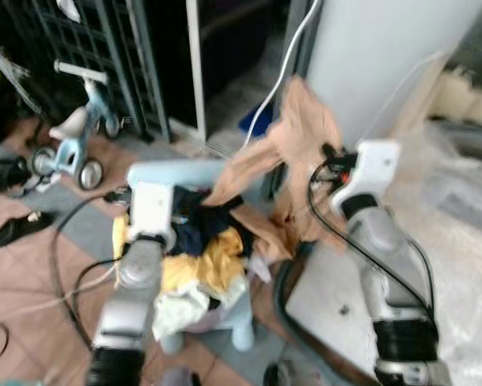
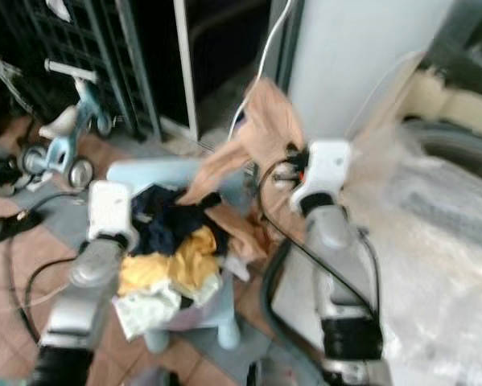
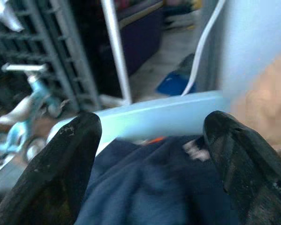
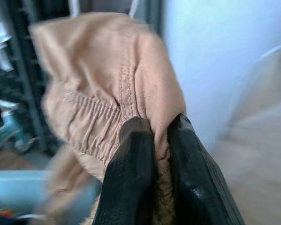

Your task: Clothes washing

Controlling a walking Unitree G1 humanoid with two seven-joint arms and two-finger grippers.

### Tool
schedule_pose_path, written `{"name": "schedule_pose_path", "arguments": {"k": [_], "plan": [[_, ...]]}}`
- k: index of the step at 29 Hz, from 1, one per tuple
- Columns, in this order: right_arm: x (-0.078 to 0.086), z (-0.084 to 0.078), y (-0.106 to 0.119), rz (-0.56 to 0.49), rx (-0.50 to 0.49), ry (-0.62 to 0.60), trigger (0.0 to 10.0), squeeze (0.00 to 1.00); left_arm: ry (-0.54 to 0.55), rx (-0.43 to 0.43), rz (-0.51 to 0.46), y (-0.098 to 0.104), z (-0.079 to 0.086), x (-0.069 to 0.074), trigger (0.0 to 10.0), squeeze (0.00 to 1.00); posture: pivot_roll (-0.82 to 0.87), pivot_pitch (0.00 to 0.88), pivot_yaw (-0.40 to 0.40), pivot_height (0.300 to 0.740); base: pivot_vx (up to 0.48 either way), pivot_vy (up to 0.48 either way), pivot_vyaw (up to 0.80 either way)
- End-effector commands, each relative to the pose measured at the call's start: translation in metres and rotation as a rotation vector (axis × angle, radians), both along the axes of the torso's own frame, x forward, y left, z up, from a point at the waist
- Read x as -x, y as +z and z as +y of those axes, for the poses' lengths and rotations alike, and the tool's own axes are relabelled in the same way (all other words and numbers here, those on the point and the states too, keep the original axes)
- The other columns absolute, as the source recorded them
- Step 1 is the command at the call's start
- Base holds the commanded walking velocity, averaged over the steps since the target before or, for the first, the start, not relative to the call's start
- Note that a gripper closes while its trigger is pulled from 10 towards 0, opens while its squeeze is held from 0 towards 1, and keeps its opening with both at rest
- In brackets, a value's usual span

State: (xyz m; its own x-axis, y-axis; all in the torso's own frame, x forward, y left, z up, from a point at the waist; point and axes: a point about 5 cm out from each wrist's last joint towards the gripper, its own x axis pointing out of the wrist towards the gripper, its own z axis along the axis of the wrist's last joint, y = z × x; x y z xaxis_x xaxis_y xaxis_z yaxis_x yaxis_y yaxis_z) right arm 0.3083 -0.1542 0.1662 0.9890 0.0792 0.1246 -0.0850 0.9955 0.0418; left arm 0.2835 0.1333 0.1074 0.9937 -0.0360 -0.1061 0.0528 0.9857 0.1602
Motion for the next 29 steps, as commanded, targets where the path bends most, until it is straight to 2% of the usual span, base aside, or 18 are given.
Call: {"name": "schedule_pose_path", "arguments": {"k": [1,7,12,29], "plan": [[-0.0025,0.0048,0.0098,-0.047,0.004,0.012,10.0,0.00,0.014,-0.007,-0.006,0.0016,0.0056,-0.0012,10.0,0.00,-0.04,0.000,0.004,0.740,0.000,0.000,-0.78],[-0.0026,0.0031,0.0103,-0.056,0.016,0.000,10.0,0.00,0.007,0.008,-0.020,0.0033,0.0064,-0.0012,10.0,0.00,-0.04,0.000,0.005,0.740,0.000,0.000,-0.78],[-0.0029,0.0020,0.0109,-0.065,0.021,-0.006,10.0,0.00,0.013,0.011,-0.017,0.0027,0.0077,-0.0020,10.0,0.00,-0.05,0.000,0.006,0.740,0.000,-0.250,-0.56],[-0.0026,0.0040,0.0077,-0.062,0.040,0.001,10.0,0.00,0.019,0.016,-0.008,0.0004,0.0089,-0.0011,10.0,0.00,-0.04,0.000,-0.008,0.740,0.000,-0.316,0.00]]}}
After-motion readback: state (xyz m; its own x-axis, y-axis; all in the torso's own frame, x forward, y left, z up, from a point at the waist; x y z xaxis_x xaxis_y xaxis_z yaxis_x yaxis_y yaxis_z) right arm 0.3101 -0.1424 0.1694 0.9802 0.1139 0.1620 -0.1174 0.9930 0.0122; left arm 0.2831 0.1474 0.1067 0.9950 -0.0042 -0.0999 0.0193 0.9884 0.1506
